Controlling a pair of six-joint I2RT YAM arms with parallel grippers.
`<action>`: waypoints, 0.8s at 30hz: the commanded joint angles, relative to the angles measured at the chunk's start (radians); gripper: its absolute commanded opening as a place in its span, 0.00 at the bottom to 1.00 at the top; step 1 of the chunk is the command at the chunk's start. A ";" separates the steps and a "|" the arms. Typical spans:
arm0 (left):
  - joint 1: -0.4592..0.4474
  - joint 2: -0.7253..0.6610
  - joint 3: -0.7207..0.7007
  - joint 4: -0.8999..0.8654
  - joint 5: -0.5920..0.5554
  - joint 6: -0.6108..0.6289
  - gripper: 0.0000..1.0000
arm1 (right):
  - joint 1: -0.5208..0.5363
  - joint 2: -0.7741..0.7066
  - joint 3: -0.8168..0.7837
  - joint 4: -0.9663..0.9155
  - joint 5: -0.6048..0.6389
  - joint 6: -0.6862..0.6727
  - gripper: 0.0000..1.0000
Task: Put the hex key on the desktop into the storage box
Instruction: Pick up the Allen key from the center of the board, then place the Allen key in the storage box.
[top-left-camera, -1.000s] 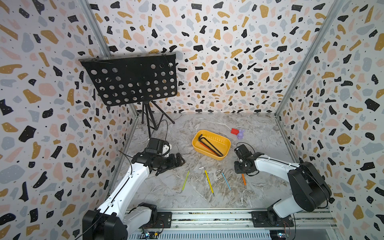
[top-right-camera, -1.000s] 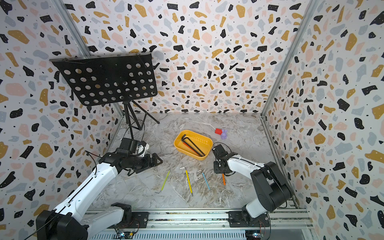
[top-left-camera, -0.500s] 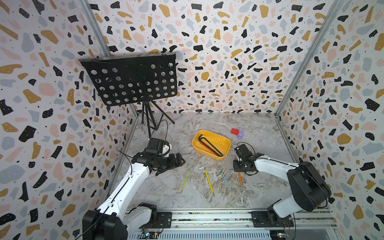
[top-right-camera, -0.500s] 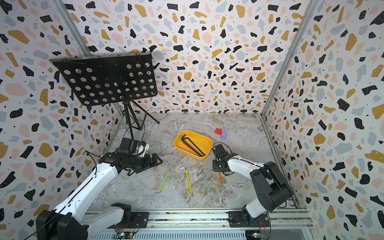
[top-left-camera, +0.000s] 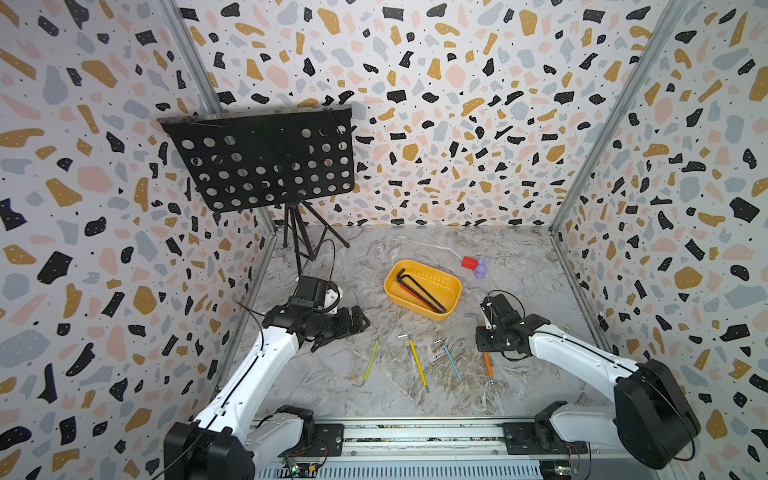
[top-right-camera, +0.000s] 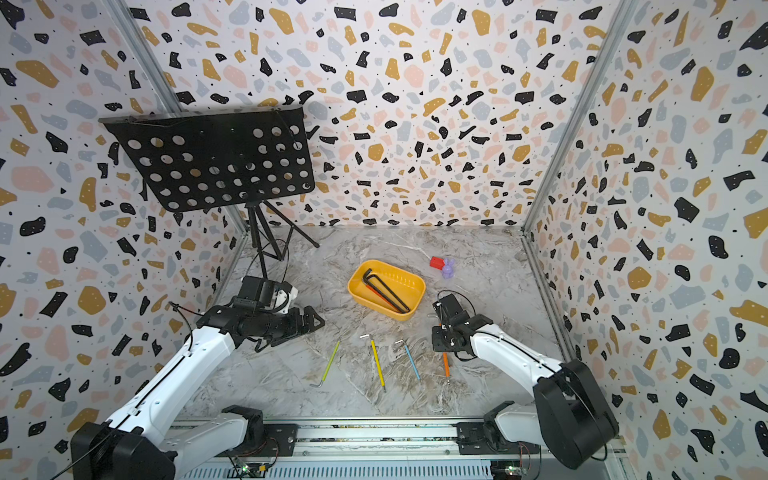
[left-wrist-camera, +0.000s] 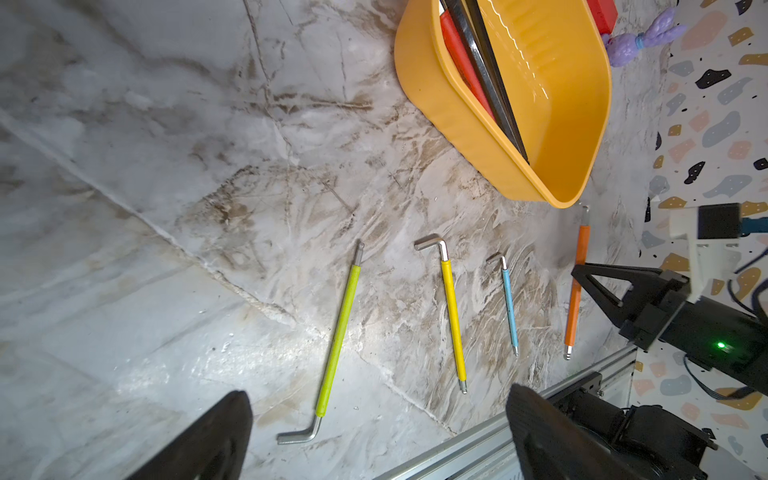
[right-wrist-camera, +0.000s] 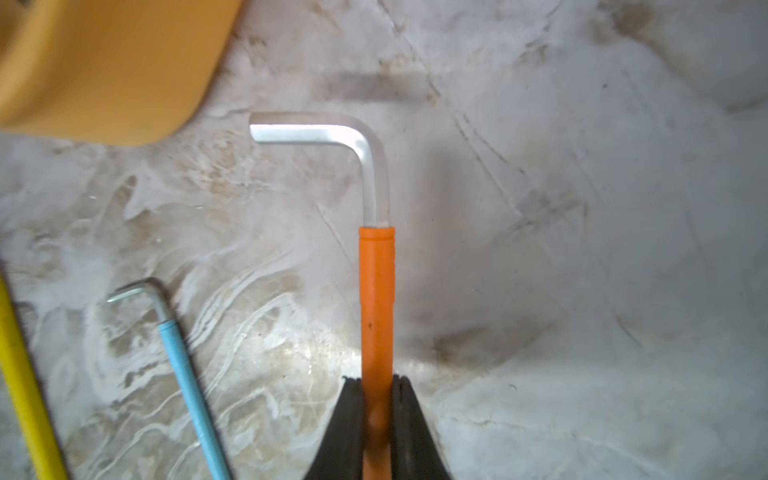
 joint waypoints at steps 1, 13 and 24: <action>-0.005 -0.040 -0.003 0.011 -0.020 0.004 1.00 | 0.003 -0.090 0.063 -0.106 0.012 -0.014 0.00; -0.005 -0.180 0.121 0.102 0.042 -0.009 1.00 | 0.002 -0.152 0.225 -0.167 -0.053 -0.120 0.00; -0.004 0.052 0.250 0.192 0.111 -0.038 1.00 | 0.003 -0.060 0.329 -0.158 -0.142 -0.185 0.00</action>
